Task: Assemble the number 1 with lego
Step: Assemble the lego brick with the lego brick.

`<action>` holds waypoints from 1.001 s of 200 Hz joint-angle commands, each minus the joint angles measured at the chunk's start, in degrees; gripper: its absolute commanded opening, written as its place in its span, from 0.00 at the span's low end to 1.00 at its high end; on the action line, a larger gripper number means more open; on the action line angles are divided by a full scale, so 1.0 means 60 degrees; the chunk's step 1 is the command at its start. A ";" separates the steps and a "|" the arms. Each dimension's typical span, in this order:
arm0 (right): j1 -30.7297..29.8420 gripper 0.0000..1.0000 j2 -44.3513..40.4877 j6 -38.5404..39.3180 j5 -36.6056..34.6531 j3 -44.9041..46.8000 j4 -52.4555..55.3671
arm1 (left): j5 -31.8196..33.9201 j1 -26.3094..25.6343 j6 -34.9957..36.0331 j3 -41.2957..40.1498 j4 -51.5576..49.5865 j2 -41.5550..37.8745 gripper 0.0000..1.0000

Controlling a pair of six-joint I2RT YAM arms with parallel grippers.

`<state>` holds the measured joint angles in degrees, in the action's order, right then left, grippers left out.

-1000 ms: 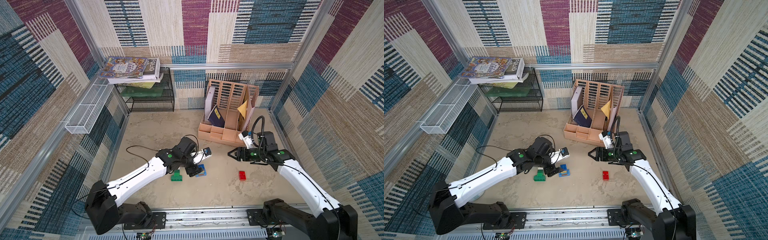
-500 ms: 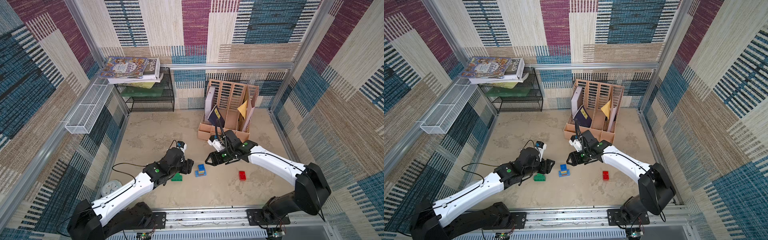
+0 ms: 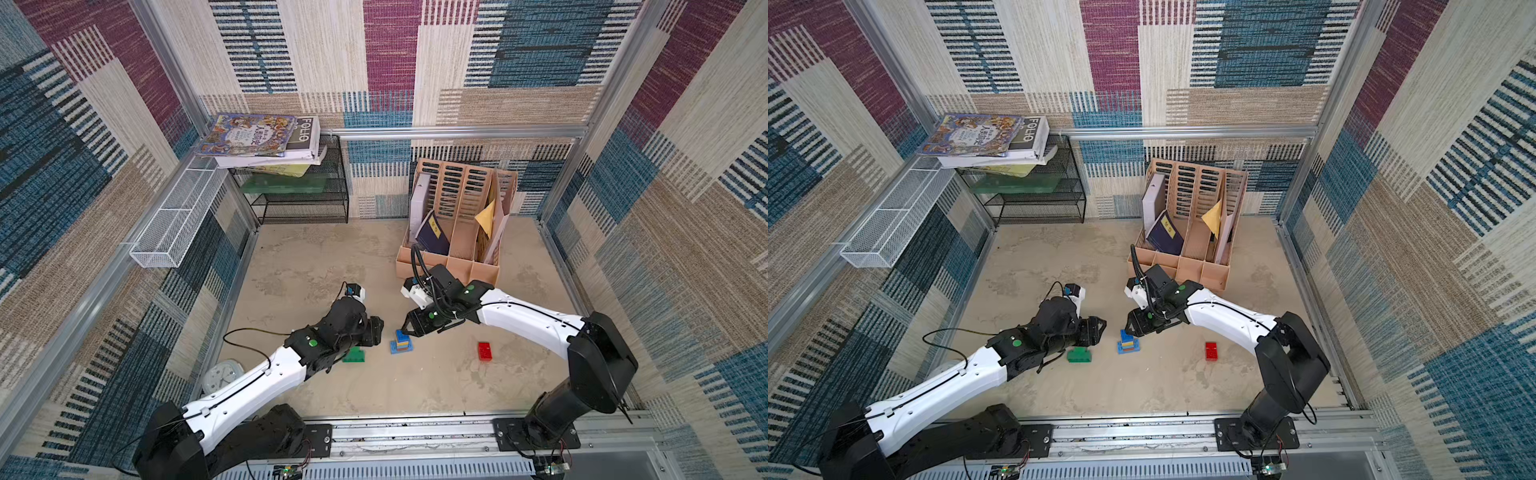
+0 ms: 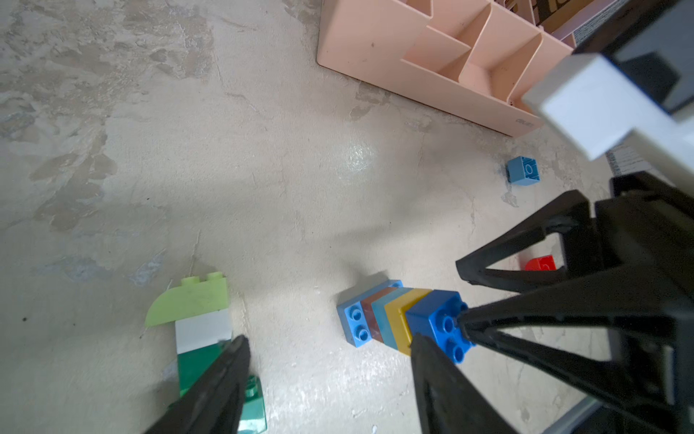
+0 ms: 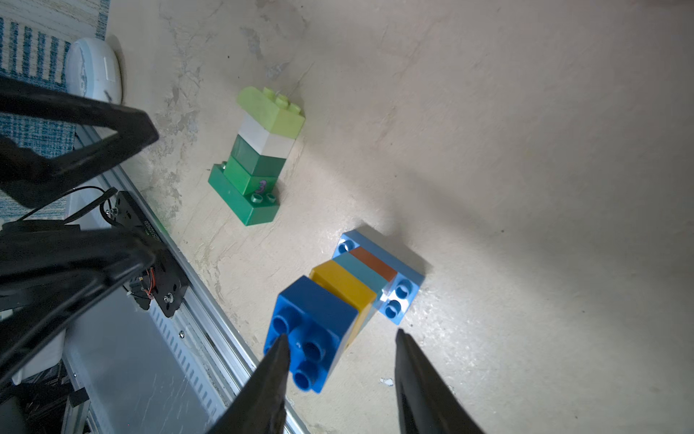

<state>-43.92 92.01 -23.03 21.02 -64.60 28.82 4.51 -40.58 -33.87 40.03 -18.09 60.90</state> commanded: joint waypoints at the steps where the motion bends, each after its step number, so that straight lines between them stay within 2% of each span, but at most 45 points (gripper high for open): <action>1: -0.0058 0.47 0.0022 0.0035 -0.0075 -0.0023 0.0136 | -0.0020 0.0040 0.0020 0.0036 0.0110 0.0001 0.71; 48: -0.0198 0.43 0.0213 0.0038 -0.0283 -0.0039 0.0334 | -0.0121 0.0127 0.0043 0.0024 0.0115 0.0067 0.70; 126: -0.0574 0.33 0.0850 -0.0305 -0.1719 0.0159 0.1203 | -0.0225 0.0205 -0.0014 -0.0052 0.0031 0.0059 0.70; 200: -0.0386 0.33 0.0270 -0.0528 -0.1233 0.0341 0.0735 | -0.0368 0.0231 0.0038 -0.0097 0.0128 -0.0012 0.70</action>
<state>-46.94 93.60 -25.82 19.77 -62.83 22.72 3.01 -39.29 -33.89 39.38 -18.11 60.90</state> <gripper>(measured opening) 0.331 0.699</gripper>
